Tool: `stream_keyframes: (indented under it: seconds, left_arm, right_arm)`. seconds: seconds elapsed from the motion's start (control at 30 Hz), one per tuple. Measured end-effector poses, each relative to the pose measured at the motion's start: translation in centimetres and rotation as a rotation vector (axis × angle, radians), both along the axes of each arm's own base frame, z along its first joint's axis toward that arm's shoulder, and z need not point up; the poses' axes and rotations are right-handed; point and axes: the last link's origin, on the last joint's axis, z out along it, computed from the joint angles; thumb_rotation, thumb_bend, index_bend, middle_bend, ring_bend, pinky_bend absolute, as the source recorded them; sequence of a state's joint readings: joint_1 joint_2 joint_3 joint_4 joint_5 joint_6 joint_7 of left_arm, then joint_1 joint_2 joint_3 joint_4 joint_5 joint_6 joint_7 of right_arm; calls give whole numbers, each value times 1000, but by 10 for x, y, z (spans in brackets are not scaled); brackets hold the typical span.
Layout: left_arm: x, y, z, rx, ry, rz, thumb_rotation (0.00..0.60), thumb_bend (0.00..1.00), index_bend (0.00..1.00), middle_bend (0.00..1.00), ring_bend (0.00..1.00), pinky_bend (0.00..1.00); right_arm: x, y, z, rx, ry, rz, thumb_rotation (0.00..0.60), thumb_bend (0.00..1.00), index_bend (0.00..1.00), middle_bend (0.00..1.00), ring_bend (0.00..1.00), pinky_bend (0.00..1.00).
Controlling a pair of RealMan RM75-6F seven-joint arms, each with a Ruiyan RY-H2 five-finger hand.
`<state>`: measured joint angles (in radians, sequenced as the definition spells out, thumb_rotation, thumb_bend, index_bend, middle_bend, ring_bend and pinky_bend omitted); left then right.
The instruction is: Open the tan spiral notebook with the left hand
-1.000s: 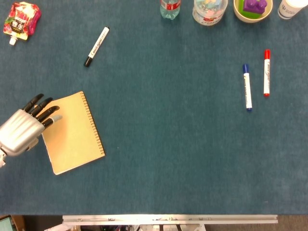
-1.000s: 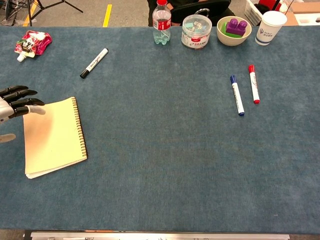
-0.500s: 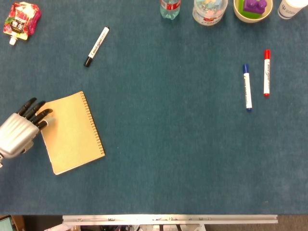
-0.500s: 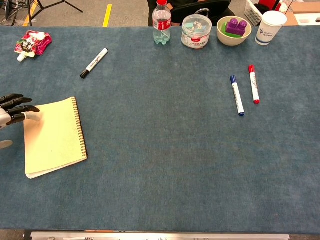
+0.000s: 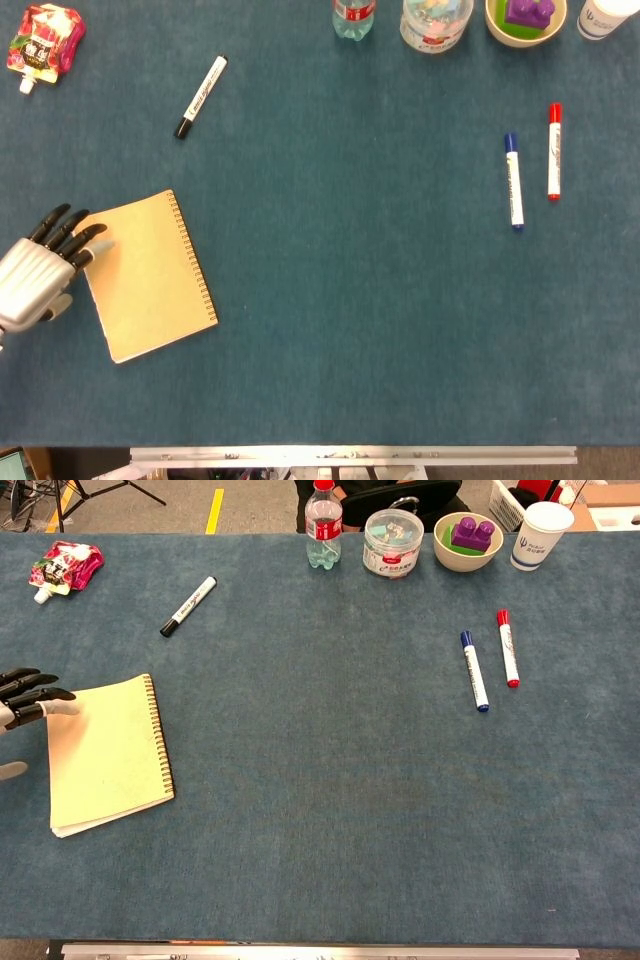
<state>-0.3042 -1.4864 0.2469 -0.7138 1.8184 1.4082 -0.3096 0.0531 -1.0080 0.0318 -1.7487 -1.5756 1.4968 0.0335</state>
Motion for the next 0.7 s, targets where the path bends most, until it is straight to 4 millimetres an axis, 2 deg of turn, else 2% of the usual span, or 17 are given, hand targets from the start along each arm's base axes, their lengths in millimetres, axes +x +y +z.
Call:
stream_keyframes:
  seconds: [0.23,0.7]
  left_arm:
    - [-3,-3,-6,0,-22,15,600,206,157,125,0,0]
    - [7,-1,-21,-25,-78,8,600,206,157,125,0,0]
  right_arm:
    - [2,1,3,-10,3,4,600,226,238,273,147,265]
    - [0,4,7,-25,1,-5,600,226,238,273,147,265]
